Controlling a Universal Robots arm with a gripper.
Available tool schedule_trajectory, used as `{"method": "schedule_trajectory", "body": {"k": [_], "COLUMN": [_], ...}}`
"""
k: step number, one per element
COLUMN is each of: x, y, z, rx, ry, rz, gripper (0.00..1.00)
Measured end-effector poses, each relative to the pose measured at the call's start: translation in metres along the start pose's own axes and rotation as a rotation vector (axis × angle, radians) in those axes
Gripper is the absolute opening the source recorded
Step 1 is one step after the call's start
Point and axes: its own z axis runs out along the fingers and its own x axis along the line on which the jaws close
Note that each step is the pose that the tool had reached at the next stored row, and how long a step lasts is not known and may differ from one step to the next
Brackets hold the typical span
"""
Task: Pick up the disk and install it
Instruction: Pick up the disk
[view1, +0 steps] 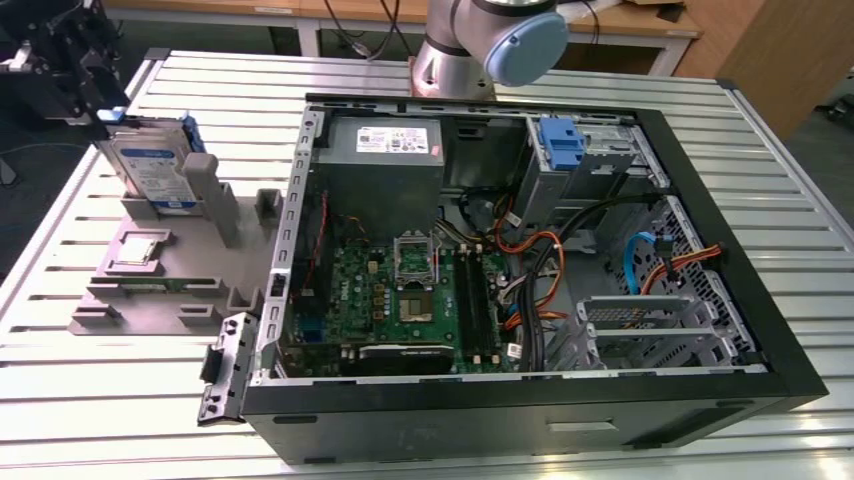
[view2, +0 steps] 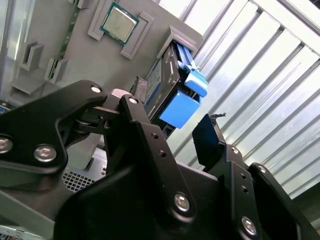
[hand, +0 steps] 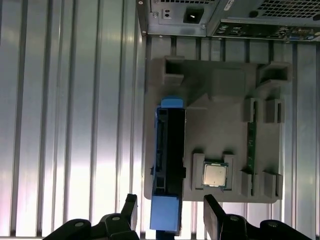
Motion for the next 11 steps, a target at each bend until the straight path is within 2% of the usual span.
{"method": "schedule_trajectory", "body": {"k": [11], "x": [0.0005], "y": [-0.0014], "z": [0.0138], "rx": [0.0053], "ry": [0.0000], "rz": [0.000], "gripper": [0.64]}}
